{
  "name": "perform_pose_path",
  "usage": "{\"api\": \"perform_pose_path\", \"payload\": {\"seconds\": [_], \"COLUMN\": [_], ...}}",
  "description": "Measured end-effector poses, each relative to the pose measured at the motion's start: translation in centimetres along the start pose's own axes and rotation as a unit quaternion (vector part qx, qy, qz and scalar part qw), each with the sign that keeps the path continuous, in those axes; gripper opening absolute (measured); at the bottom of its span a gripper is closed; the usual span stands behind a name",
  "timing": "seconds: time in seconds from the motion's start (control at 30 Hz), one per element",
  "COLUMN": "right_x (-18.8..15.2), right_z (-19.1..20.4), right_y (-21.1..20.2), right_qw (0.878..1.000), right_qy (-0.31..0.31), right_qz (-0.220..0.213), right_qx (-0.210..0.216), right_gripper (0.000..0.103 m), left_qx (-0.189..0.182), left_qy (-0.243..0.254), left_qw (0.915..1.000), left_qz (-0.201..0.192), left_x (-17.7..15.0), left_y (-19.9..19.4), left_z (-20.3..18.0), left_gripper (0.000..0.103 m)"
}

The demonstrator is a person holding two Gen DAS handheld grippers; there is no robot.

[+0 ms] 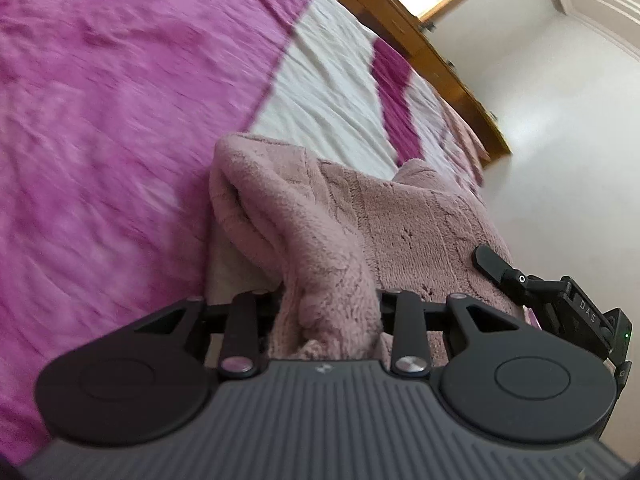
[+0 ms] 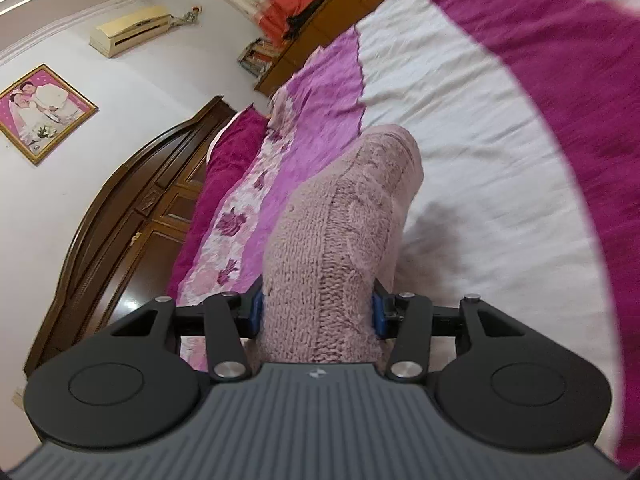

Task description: Fold small clothes

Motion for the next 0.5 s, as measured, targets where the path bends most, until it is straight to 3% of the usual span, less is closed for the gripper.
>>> {"api": "perform_pose_path", "payload": {"seconds": [0.27,0.37,0.5], "right_x": [-2.4,-3.3,-4.5], "right_z": [-2.5,-5.0,-8.7], "right_y": [-7.1,-7.4,-6.5], "right_qw": [0.998,0.998,0.995], "right_qy": [-0.024,-0.007,0.045], "right_qz": [-0.042,-0.027,0.002], "right_qx": [-0.042,-0.064,-0.093], "right_gripper": [0.053,0.054,0.057], "left_qx": [0.008,0.033,0.081], "left_qy": [0.055,0.055,0.064], "left_qw": [0.9979,0.9971,0.9935], "left_qz": [0.032,0.042,0.049], "left_x": [-1.9,-3.0,-4.6], "left_y": [3.4,4.5,4.7], "left_z": [-4.5,-3.9,-2.5], "left_gripper": [0.033,0.034,0.042]}}
Point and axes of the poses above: each gripper's, at about its wrist camera, not at the fingertips, and y roughly the way its jaws point, z to its left, x to its top, the point moved 2 cm from there along y, roughly the way its jaws point, and after that the axes turned 14 degrees about z, right-handed, at the moved point
